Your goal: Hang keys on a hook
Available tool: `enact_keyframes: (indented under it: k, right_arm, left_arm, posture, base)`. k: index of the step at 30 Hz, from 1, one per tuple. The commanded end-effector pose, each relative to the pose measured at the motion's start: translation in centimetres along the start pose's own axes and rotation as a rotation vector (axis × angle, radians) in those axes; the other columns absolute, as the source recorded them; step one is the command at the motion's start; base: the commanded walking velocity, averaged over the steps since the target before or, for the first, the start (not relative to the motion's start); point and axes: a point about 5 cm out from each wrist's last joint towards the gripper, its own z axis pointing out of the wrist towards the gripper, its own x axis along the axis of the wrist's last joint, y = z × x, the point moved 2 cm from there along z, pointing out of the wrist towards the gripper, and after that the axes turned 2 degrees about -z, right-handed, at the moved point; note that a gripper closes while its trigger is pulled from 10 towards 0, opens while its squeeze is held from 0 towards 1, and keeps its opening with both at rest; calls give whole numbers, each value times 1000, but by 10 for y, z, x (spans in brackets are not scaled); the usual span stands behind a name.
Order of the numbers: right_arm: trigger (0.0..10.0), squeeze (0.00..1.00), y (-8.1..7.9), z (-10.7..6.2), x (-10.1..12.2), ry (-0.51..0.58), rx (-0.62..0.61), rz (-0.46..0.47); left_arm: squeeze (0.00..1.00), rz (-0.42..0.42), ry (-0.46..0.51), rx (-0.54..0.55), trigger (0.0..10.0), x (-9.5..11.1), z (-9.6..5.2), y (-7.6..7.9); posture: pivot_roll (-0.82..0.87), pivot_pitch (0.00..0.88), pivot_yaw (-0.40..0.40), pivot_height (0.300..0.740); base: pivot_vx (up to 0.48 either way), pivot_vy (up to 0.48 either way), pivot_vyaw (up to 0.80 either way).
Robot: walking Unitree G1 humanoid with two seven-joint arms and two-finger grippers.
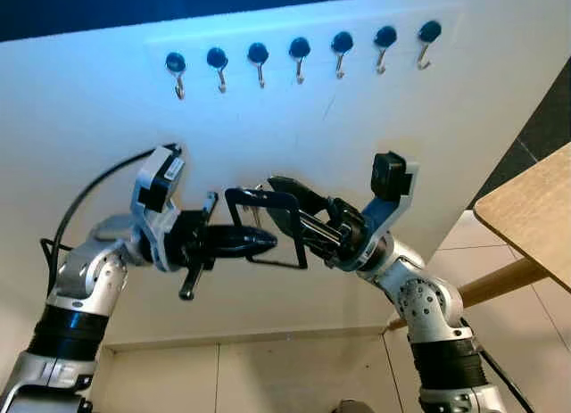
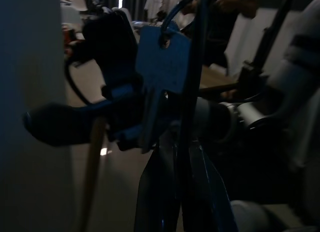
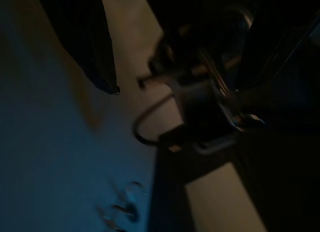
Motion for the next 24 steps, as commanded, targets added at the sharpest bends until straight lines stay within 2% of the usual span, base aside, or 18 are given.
enact_keyframes:
  k: [1, 2, 4, 6, 12, 21, 24]
  right_arm:
    - [10000, 0, 1, 1, -8, -32, -6, 7]
    - [10000, 0, 1, 1, -8, -32, -6, 7]
    - [10000, 0, 9, -4, -18, -70, -60, 2]
    - [10000, 0, 13, -7, -24, -97, -93, -2]
    - [10000, 0, 14, -8, -30, -125, -98, -4]
    - [10000, 0, 7, -13, -31, -155, -47, -4]
    - [10000, 0, -3, -16, -25, -139, 36, 18]
  left_arm:
    - [0, 39, -35, 106, 10000, 2, -10, -8]
    - [0, 39, -35, 106, 10000, 2, -10, -8]
    - [0, 86, -92, 194, 10000, 7, -15, -17]
    - [0, 119, -108, 236, 10000, 12, -18, -21]
    - [0, 156, -109, 252, 10000, 18, -22, -20]
    - [0, 209, -143, 346, 10000, 17, -28, -28]
    - [0, 237, -135, 387, 10000, 18, -28, -31]
  posture:
    - [-99, 119, 98, 740]
    - [-99, 119, 98, 740]
    - [-95, 111, 95, 740]
    - [-95, 111, 95, 740]
    - [-95, 111, 95, 740]
    - [-95, 107, 98, 740]
    - [-95, 111, 98, 740]
  base:
    - [0, 0, 0]
    - [0, 0, 0]
    - [0, 0, 0]
    - [0, 0, 0]
    - [0, 0, 0]
    - [0, 0, 0]
    - [0, 0, 0]
